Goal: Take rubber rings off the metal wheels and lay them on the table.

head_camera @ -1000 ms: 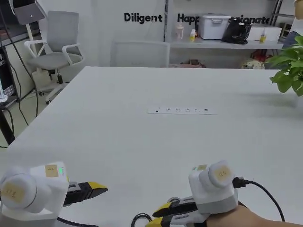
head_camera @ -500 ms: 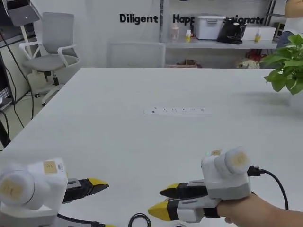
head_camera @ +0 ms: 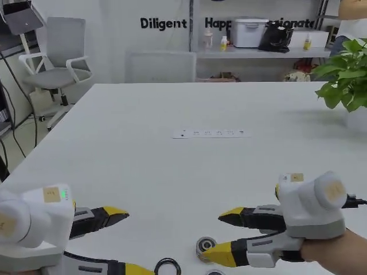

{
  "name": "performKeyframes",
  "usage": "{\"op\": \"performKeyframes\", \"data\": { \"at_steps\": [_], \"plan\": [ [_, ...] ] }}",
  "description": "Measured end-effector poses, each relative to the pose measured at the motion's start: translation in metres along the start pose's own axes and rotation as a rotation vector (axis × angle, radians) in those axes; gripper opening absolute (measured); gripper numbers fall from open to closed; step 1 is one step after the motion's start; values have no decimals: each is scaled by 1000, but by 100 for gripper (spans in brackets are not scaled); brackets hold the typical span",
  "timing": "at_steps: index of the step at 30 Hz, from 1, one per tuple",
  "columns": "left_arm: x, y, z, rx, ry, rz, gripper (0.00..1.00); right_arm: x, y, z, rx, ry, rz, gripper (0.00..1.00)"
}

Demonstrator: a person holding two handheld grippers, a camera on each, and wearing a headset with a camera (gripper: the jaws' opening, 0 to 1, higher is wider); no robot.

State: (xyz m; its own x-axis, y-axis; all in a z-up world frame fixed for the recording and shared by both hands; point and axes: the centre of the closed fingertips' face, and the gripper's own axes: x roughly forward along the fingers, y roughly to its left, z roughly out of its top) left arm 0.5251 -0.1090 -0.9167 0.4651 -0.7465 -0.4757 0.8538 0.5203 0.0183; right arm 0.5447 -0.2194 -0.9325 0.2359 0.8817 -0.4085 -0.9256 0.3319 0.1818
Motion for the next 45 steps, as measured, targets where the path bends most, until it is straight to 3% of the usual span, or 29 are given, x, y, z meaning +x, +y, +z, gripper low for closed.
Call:
{"op": "performKeyframes", "data": {
  "at_steps": [9,27,45],
  "plan": [
    [-2,-4,3,18,-2,-1,73,-29,-3,-16,1,1,-48,62],
    [-13,-12,-1,-8,-11,21,75,-57,-6,-37,15,0,-120,71],
    [-17,-13,-1,-21,-15,33,75,-63,-4,-46,24,6,-139,73]
  ]
}}
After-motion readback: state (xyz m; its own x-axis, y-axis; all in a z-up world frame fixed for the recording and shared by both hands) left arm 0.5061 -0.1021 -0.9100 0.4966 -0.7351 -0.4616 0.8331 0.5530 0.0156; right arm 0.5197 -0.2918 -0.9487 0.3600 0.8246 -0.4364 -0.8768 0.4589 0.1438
